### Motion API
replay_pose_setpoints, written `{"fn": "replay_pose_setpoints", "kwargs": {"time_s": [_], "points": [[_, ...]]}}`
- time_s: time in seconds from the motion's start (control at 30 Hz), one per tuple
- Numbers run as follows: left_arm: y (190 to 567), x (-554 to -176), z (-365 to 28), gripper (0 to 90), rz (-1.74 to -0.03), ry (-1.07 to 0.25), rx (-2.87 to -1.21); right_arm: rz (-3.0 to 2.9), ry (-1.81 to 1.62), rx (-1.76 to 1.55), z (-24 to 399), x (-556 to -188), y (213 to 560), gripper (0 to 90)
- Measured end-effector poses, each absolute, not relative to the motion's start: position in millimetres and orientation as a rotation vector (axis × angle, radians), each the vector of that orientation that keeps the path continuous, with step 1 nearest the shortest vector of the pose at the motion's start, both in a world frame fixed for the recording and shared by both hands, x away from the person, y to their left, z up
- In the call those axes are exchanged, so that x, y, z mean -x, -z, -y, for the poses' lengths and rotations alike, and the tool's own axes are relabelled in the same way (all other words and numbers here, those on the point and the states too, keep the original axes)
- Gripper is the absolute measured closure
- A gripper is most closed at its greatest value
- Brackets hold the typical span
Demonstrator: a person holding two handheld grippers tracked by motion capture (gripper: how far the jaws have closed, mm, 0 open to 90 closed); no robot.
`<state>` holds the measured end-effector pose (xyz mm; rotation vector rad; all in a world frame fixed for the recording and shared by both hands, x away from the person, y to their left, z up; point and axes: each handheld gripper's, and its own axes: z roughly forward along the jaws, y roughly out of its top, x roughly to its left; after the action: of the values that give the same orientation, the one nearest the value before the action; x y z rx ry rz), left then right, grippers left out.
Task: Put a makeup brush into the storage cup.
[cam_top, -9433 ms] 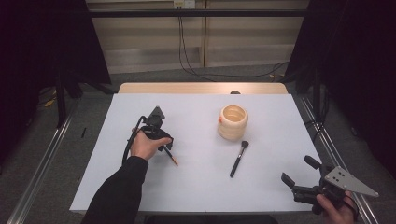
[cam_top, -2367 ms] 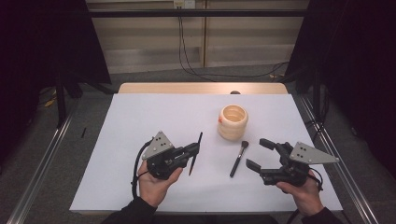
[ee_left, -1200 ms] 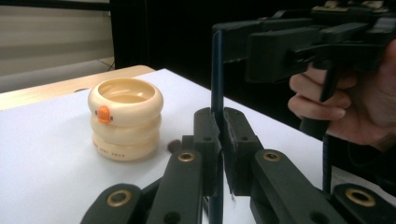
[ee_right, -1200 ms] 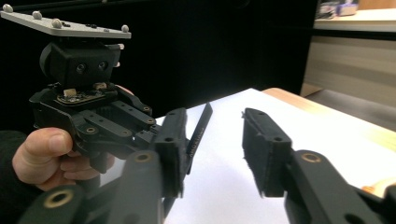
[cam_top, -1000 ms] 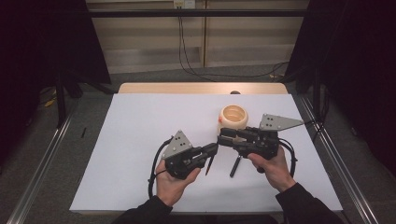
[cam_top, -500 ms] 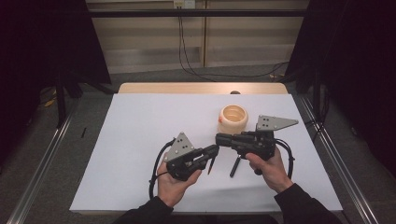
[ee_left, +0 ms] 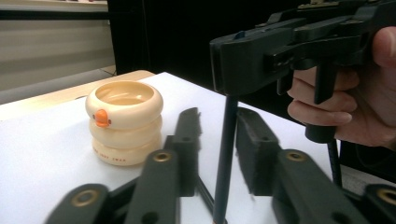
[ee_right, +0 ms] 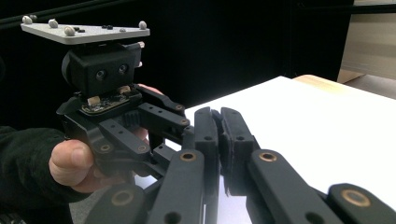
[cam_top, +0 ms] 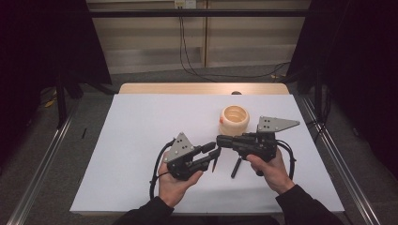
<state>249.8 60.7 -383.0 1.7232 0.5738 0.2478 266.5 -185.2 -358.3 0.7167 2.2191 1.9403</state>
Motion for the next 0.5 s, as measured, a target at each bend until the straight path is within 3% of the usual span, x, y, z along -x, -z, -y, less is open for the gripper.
{"fn": "replay_pose_setpoints", "kwargs": {"time_s": [0.23, 0.5], "points": [[385.3, -252.8, -61.9, 44.8, -0.61, -0.227, -1.711, -2.2, -1.944, -0.687, 188.9, -264.3, 353.1, 87.3], [385.3, -251.2, -56.3, 29.9, -0.548, -0.256, -1.729, -2.188, -1.948, -0.678, 193.7, -263.2, 348.2, 87.3]]}}
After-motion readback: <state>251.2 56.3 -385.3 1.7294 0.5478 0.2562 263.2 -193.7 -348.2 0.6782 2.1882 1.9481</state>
